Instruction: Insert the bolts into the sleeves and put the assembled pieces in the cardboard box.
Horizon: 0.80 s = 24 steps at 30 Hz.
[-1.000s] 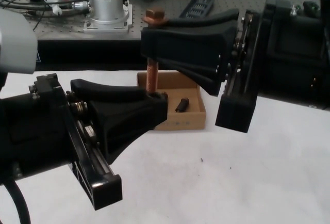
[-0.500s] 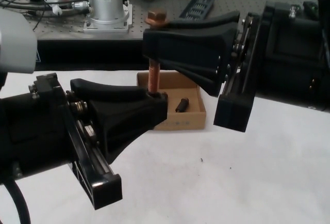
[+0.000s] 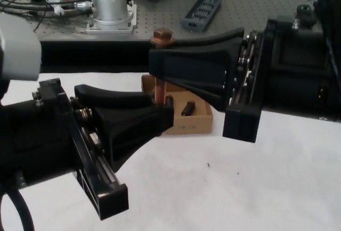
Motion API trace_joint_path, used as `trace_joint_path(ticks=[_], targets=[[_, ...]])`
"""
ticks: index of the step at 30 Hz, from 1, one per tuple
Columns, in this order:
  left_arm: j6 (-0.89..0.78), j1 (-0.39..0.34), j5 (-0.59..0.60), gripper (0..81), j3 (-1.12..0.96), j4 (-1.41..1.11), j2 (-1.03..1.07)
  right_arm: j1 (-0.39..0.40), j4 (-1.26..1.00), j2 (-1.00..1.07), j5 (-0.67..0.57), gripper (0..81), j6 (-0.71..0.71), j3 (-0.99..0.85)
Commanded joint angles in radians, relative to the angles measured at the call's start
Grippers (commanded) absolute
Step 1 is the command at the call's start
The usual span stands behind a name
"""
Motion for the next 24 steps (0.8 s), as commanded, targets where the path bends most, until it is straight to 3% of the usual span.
trace_joint_path(ticks=[1,12,14,17,18,24], targets=[[0.01,-0.004,-0.01,0.6,-0.02,-0.064,-0.011,0.005,0.149,0.005,-0.052,3.3,0.001,-0.003],[0.001,-0.004,-0.01,0.6,-0.02,-0.02,-0.011,0.005,0.244,-0.012,-0.153,0.8,0.017,-0.003],[-0.006,-0.004,-0.01,0.6,-0.02,-0.02,-0.011,0.005,0.244,-0.02,-0.153,7.1,0.023,-0.003],[-0.009,-0.004,-0.01,0.6,-0.02,-0.02,-0.011,0.005,0.244,-0.024,-0.147,27.0,0.031,-0.003],[-0.009,-0.004,-0.01,0.6,-0.02,-0.02,-0.011,0.005,0.25,-0.024,-0.139,30.1,0.034,-0.003],[-0.009,-0.004,-0.01,0.6,-0.02,-0.021,-0.011,0.005,0.257,-0.024,-0.122,29.3,0.023,-0.003]])
